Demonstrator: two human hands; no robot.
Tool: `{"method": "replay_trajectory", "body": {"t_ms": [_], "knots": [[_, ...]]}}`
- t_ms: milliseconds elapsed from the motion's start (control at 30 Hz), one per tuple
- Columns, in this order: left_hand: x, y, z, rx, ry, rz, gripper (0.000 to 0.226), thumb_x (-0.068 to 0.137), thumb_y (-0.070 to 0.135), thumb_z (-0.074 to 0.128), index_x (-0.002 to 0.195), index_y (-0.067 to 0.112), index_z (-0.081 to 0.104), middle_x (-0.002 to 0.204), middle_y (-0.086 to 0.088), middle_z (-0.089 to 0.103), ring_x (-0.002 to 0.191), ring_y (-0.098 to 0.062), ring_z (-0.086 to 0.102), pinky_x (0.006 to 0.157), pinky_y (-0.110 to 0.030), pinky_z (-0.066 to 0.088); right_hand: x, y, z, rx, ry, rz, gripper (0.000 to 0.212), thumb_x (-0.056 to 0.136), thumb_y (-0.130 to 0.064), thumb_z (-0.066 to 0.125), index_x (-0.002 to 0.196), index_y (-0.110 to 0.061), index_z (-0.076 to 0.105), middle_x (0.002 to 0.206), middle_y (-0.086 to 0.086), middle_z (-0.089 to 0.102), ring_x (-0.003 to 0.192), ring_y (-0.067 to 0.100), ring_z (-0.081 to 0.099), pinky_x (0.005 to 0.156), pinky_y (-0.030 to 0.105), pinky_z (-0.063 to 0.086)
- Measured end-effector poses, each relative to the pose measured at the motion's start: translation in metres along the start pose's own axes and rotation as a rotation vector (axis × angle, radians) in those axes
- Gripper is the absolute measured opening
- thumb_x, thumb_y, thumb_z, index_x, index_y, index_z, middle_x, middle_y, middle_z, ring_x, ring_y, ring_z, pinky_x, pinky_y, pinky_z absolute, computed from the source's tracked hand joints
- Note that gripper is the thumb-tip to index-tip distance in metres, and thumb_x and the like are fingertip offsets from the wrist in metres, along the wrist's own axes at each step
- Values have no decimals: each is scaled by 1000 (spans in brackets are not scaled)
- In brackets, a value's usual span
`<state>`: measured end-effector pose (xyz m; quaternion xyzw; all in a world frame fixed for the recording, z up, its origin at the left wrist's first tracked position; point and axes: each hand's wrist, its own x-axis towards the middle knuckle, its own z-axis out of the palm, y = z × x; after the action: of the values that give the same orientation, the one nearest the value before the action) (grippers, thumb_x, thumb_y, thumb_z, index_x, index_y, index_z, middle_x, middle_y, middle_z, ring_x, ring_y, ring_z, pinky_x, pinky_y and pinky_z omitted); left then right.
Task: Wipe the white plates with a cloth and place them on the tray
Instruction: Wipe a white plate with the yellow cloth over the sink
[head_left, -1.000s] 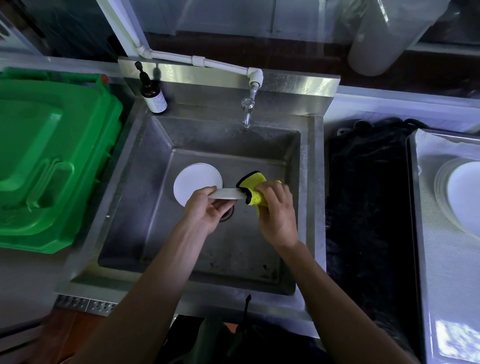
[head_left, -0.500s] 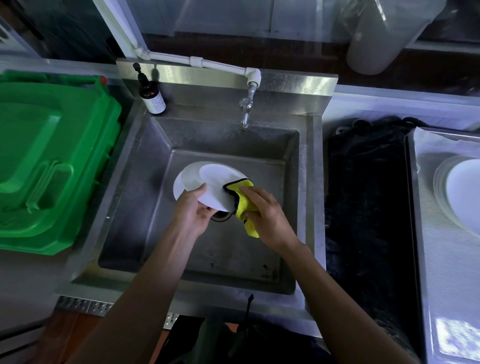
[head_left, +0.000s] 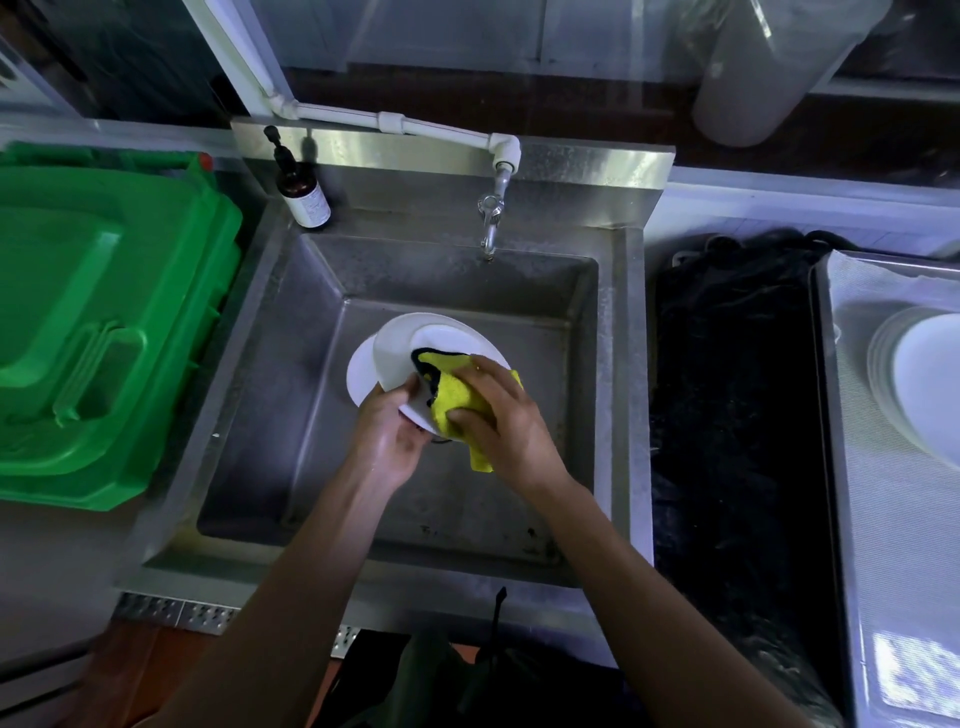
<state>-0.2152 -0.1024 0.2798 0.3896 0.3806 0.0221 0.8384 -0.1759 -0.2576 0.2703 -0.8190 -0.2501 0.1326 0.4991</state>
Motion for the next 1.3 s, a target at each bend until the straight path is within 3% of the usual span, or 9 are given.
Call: {"method": "replay_trajectory", "body": {"t_ms": [100, 200, 367, 533, 800, 933, 1067, 1200, 1300], "knots": [[-4, 1, 4, -42, 12, -27, 36, 105, 17, 46, 137, 7, 60, 117, -10, 73, 93, -22, 73, 68, -35, 60, -8, 0, 8, -220, -2, -58, 46, 103, -42, 48, 146, -26, 50, 158, 4, 38, 150, 24, 26, 122, 57, 7], [-7, 1, 7, -70, 8, -47, 40, 106, 19, 45, 142, 7, 56, 130, -13, 68, 101, -23, 72, 73, -34, 60, -11, 0, 12, -283, 7, -18, 56, 103, -60, 22, 150, -37, 41, 164, -3, 26, 155, 17, 6, 121, 56, -12], [-10, 0, 4, -96, -60, -13, 42, 101, 12, 50, 143, 5, 53, 133, -19, 66, 111, -32, 69, 76, -43, 61, -13, 11, 19, -306, 86, 65, 52, 104, -55, 31, 150, -34, 41, 165, -1, 20, 155, 23, 5, 122, 62, -1], [-10, 1, -1, -87, -101, -1, 45, 93, 8, 60, 138, 9, 57, 132, -18, 67, 115, -36, 68, 78, -45, 61, -13, 27, 14, -21, 88, 219, 49, 107, -40, 41, 154, -29, 32, 167, -3, 7, 154, 22, 1, 122, 58, 16], [-13, 9, -10, 20, -218, -14, 43, 90, 4, 59, 132, 12, 61, 125, -10, 71, 113, -30, 69, 79, -44, 62, 12, 30, 0, 82, 179, 331, 52, 106, -33, 46, 155, -29, 30, 165, 1, 14, 151, 23, 15, 123, 48, 18], [-15, 13, -13, 113, -258, -28, 53, 82, 3, 64, 134, 11, 60, 131, -11, 67, 119, -32, 65, 86, -49, 59, 24, 34, -13, 56, 172, 330, 54, 106, -32, 47, 156, -28, 28, 164, 1, 19, 148, 25, 21, 122, 44, 21], [-17, 16, -17, 221, -316, -72, 43, 77, 4, 66, 119, 15, 71, 123, -9, 72, 114, -30, 68, 87, -49, 59, 35, 34, -25, 2, 150, 332, 52, 106, -33, 43, 156, -31, 27, 162, -3, 22, 145, 23, 24, 117, 42, 23], [-19, 14, -13, 362, -314, -109, 49, 73, 6, 69, 121, 10, 67, 120, -12, 72, 111, -32, 69, 80, -44, 61, 43, 27, -31, -91, 95, 235, 51, 105, -24, 48, 154, -24, 33, 161, 2, 26, 144, 29, 27, 121, 43, 22], [-18, 12, -10, 391, -306, -117, 51, 70, 6, 70, 121, 8, 68, 121, -15, 72, 110, -34, 69, 87, -45, 56, 44, 20, -29, -183, 64, 140, 51, 103, -22, 50, 152, -25, 38, 161, 5, 27, 143, 33, 29, 120, 45, 22]]}}
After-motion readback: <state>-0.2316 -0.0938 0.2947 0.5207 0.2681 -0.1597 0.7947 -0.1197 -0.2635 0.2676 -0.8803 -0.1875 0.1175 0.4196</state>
